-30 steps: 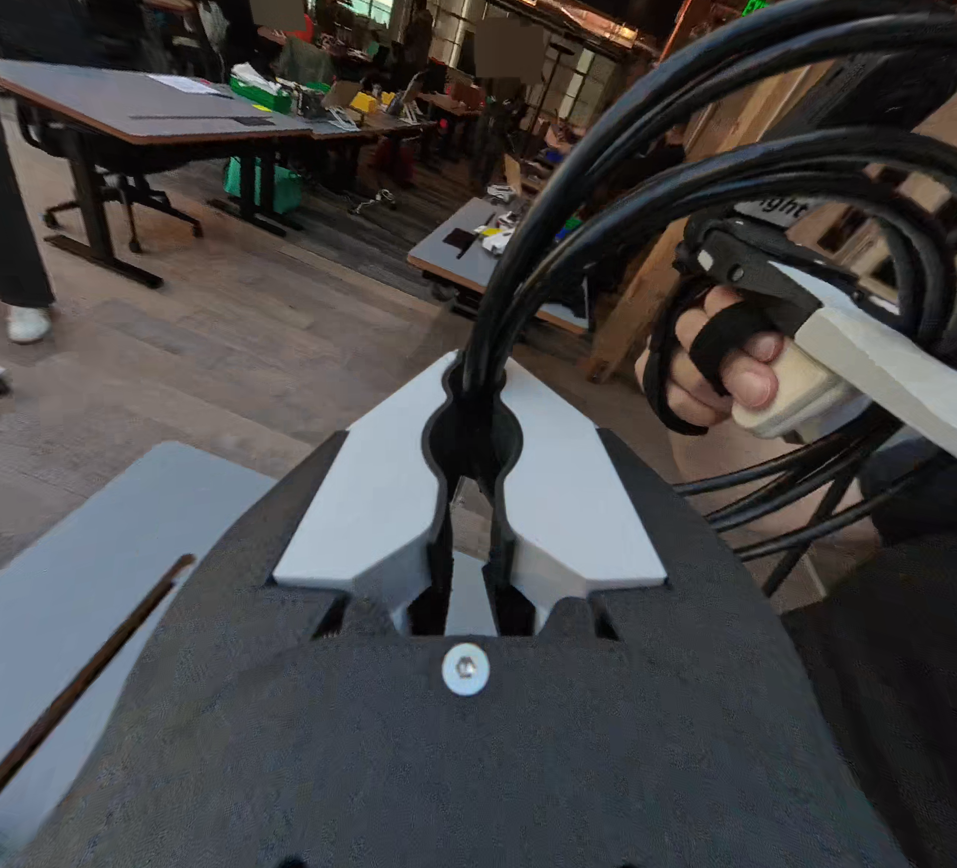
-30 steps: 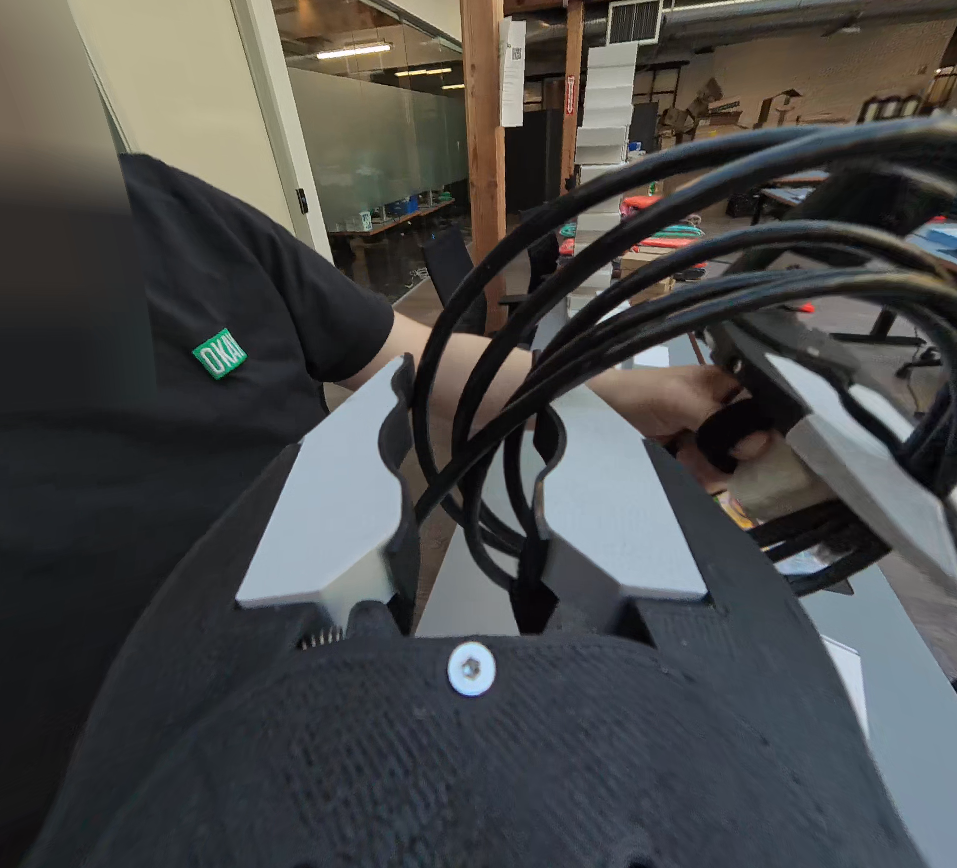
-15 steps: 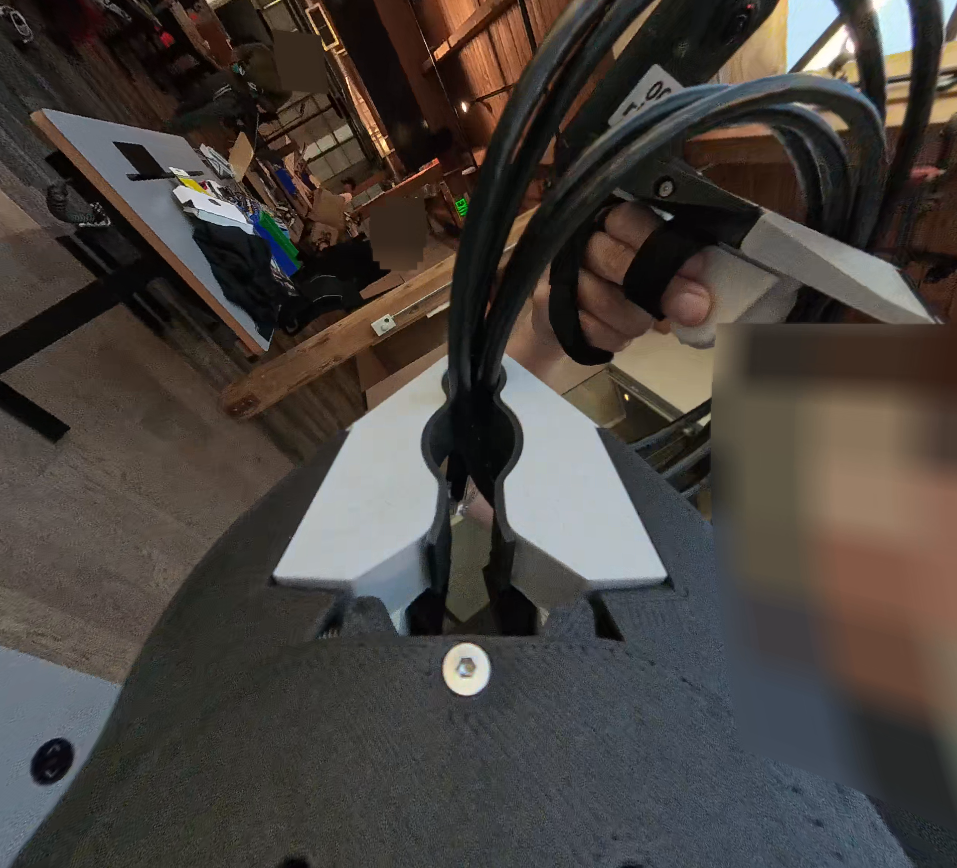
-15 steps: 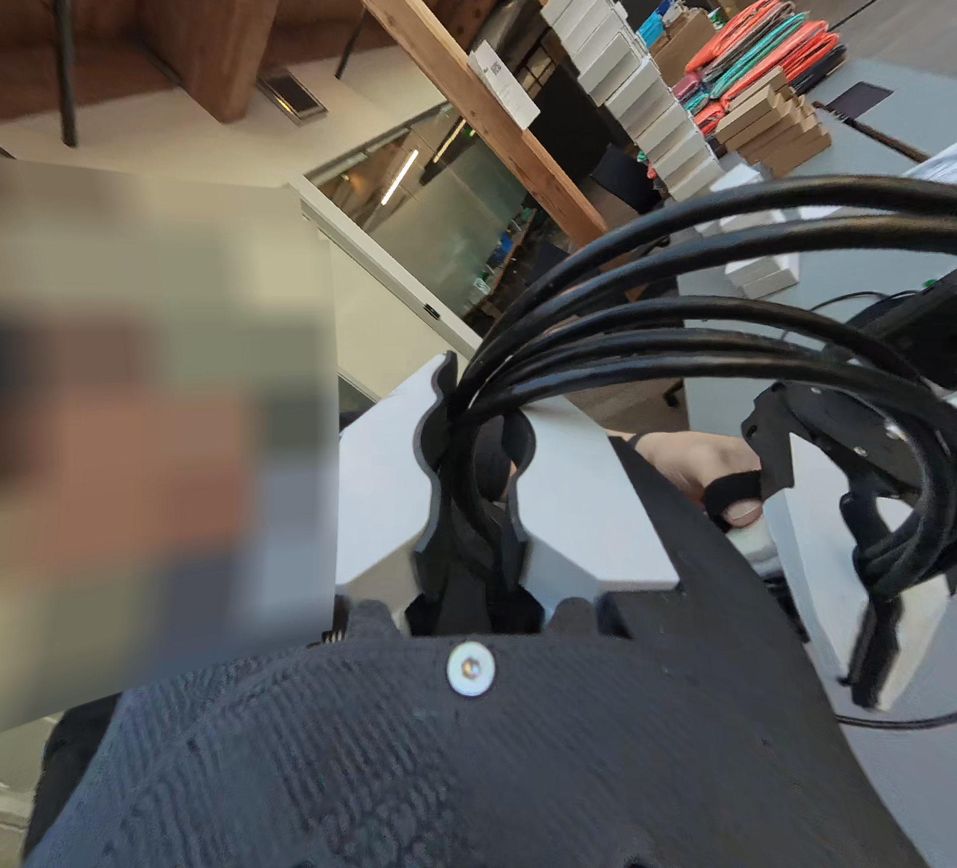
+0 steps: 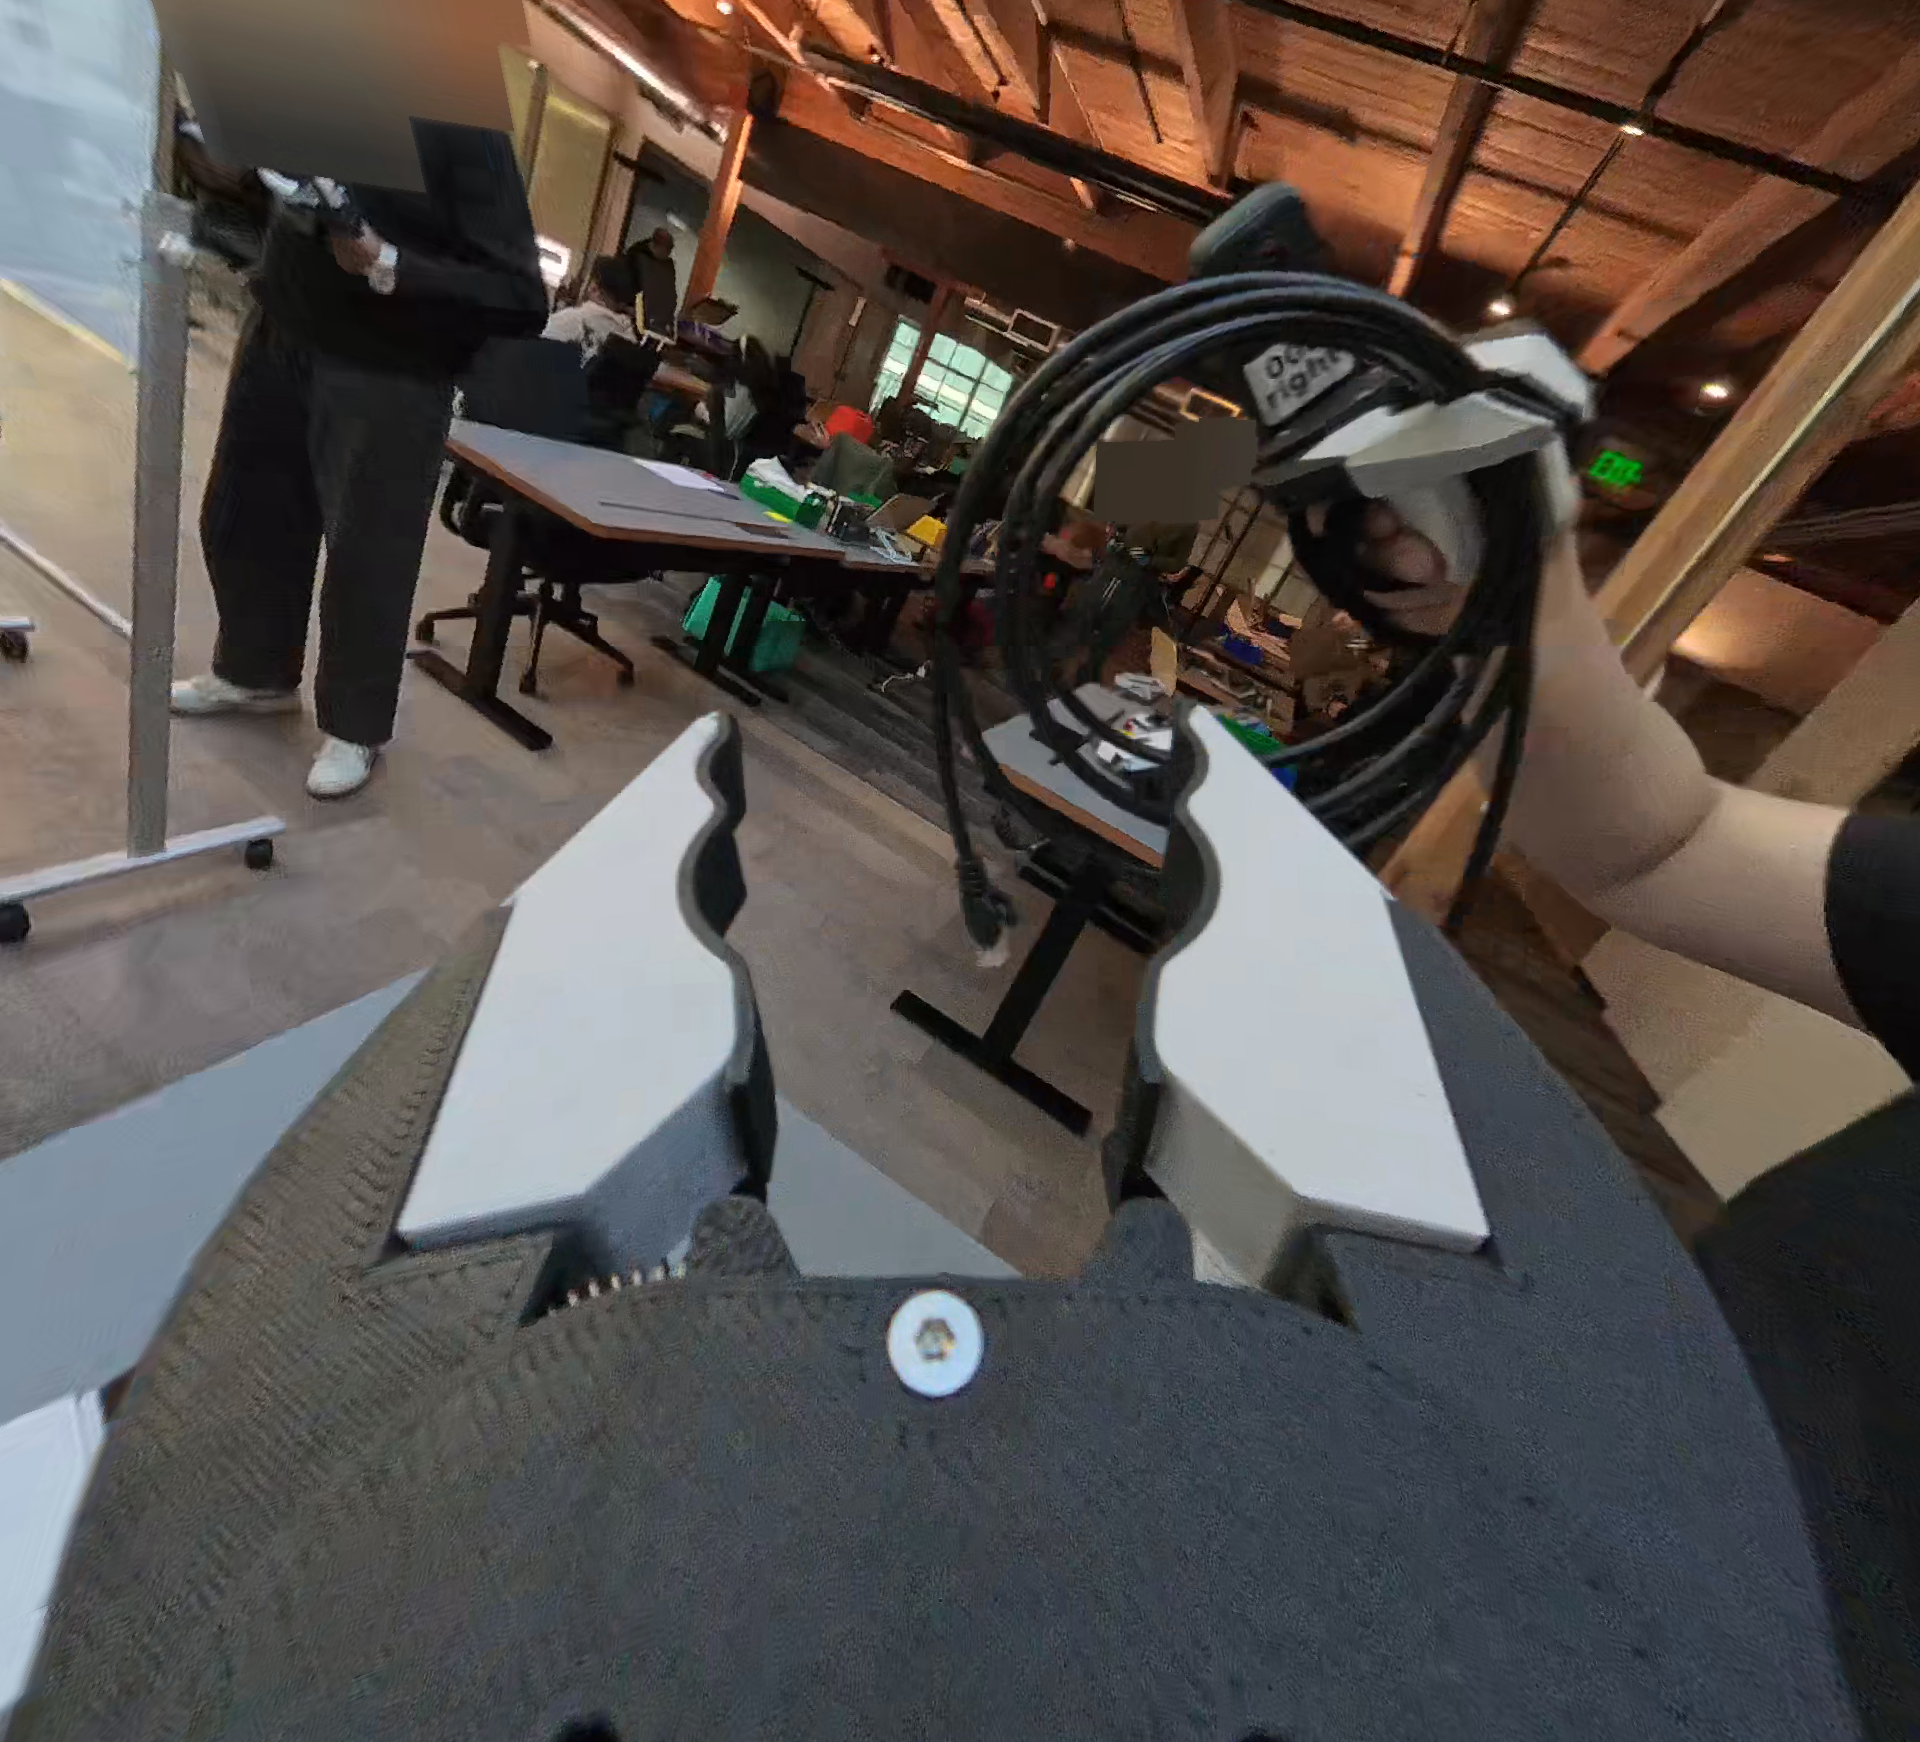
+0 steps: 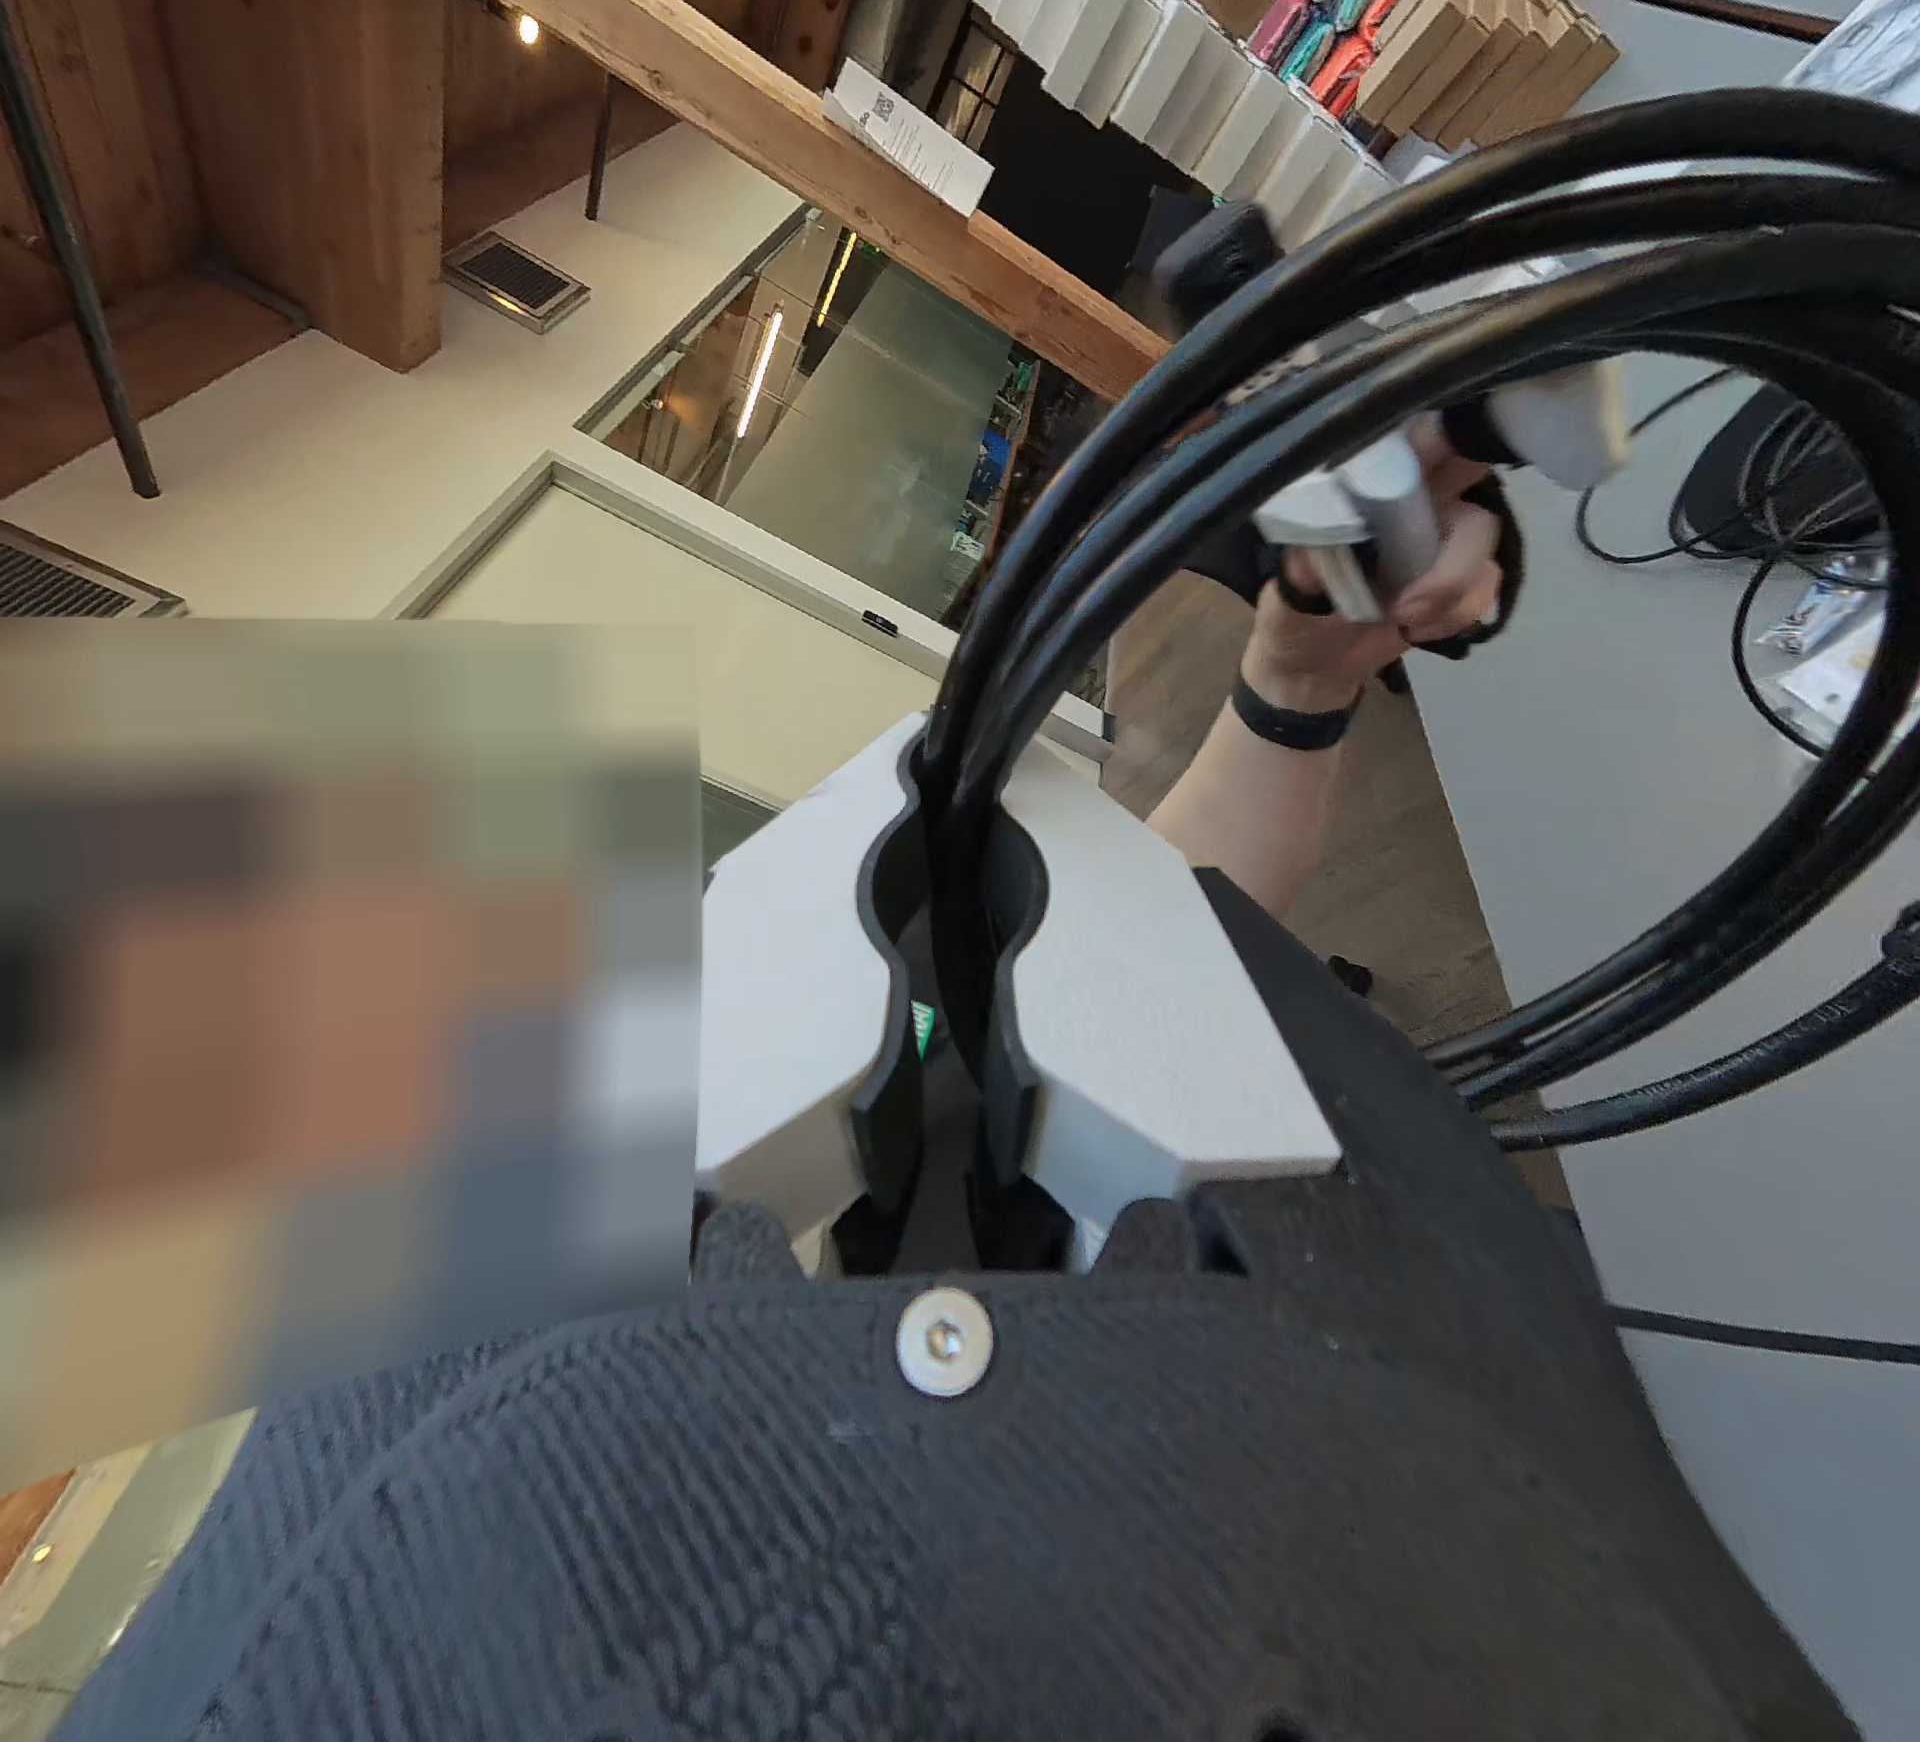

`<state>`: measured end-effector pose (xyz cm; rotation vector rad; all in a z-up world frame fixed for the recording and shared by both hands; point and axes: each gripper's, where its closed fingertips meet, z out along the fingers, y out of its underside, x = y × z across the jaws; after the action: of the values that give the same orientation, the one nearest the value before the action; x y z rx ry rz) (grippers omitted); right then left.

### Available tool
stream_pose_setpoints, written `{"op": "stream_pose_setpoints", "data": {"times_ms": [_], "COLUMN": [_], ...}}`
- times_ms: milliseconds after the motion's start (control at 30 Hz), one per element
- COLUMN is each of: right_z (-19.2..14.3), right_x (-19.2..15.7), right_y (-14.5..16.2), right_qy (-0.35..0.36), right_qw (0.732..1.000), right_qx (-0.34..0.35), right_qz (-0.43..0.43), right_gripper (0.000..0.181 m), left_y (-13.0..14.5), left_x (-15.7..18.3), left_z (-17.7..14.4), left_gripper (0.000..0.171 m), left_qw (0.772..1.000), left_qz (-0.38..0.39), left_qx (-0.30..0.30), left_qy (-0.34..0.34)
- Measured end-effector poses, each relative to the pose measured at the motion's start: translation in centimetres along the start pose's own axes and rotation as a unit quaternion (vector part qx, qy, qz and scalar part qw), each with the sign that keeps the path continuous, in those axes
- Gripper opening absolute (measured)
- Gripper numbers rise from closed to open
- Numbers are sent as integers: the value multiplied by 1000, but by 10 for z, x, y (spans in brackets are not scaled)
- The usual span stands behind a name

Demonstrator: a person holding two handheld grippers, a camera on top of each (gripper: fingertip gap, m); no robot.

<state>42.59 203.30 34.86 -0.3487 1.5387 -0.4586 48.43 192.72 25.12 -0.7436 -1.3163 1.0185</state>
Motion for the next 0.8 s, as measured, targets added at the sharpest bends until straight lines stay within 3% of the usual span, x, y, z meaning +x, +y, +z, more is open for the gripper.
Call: {"op": "stream_pose_setpoints", "data": {"times_ms": [33, 133, 200, 300, 333, 433, 500, 567, 633, 733, 800], "right_z": [1, 7, 13, 21, 21, 8, -10, -25, -35, -50, -72], "right_x": [2, 9, 11, 10, 10, 20, 22, 28, 25, 7, 12], "right_y": [-1, -12, -20, -31, -35, -46, -54, -49, -43, -24, -14], "right_qy": [14, 36, 40, 44, 51, 93, 85, 86, 49, -50, -57], "right_qw": [1000, 999, 999, 999, 998, 994, 992, 992, 995, 997, 995], "right_qx": [-5, 0, 7, 23, 31, 53, 92, 94, 92, 54, 55], "right_qz": [-4, 7, 16, 19, 18, 5, 17, 10, 7, -22, -58], "right_gripper": [0, 3, 0, 0, 0, 1, 3, 10, 19, 49, 55], "left_y": [-7, 1, 16, 41, 50, 56, 46, 43, 38, 21, 10], "left_x": [21, 93, 138, 149, 146, 138, 139, 142, 154, 168, 169], "left_z": [-6, 23, 53, 98, 109, 122, 120, 115, 110, 106, 106], "left_gripper": [75, 96, 97, 93, 87, 7, 6, 6, 5, 5, 5], "left_qw": [999, 983, 960, 936, 932, 932, 939, 935, 926, 907, 897], "left_qz": [34, 156, 223, 272, 268, 232, 204, 167, 102, -2, -50], "left_qx": [4, -52, -81, -152, -183, -224, -220, -259, -302, -347, -367], "left_qy": [26, 87, 149, 163, 164, 166, 167, 175, 201, 237, 242]}}
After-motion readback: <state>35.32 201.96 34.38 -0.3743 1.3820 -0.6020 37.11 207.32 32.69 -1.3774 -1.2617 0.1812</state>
